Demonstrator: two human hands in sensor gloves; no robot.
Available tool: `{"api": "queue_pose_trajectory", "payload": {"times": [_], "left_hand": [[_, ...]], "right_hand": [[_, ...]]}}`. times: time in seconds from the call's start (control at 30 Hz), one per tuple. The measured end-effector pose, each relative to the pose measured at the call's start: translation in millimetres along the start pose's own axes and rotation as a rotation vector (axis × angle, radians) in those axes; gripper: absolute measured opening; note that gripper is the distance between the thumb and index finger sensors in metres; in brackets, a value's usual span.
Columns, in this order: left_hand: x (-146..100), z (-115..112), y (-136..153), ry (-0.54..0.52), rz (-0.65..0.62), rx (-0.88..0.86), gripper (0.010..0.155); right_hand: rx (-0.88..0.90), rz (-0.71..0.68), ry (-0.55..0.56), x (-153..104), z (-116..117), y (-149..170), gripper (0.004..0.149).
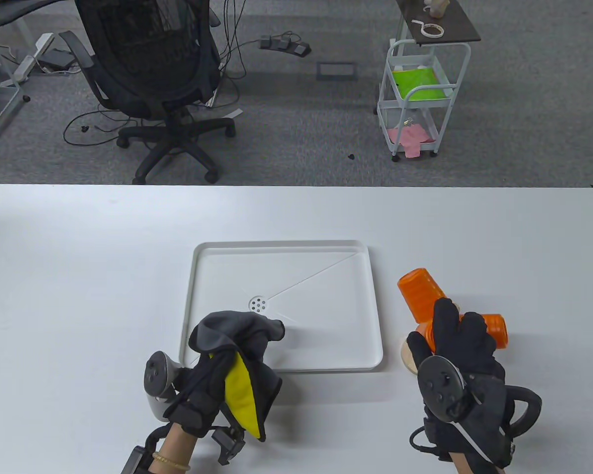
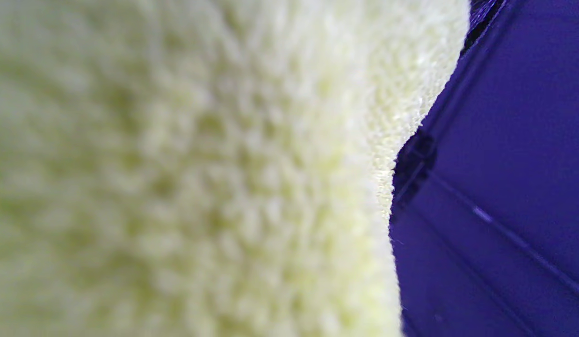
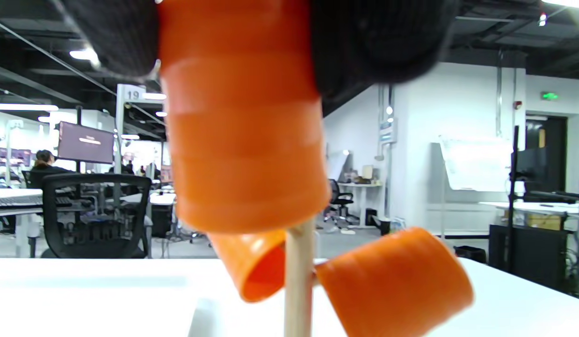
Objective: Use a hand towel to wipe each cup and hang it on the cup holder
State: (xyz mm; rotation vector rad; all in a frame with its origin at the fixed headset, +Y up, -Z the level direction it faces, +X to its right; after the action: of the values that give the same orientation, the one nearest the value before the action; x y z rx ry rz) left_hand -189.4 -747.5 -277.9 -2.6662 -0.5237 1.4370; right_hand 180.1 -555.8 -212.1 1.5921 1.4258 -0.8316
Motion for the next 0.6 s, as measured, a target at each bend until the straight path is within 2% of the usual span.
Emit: {"api": "queue_pose_trajectory", "payload": {"times": [0.2, 0.6], "left_hand": [[0.4, -0.4, 0.3, 0.004, 0.003, 0.000, 0.072], [0.8, -1.2, 1.2, 0.008, 0.011, 0.002, 0.072]], "right_hand": [[-0.058, 0.017, -0.022, -4.7, 22.0, 5.1, 0.069], [-0.172, 0.009, 0.030, -32.8, 52.6, 2.0, 0.072]]}}
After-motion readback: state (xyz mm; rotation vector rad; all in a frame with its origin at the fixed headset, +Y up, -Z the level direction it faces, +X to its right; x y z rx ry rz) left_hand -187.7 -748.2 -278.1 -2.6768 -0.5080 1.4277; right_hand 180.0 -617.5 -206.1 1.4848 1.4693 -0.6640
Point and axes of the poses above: the tracker on the back of each hand, its own y axis roughly to the little-finger side, its own x axis roughly from the wrist to the fingertips, z = x × y, the point moved 3 cm from there along x, roughly from the wrist to the fingertips, and after that the axes turned 9 degrees about y, right-handed, at the moved point
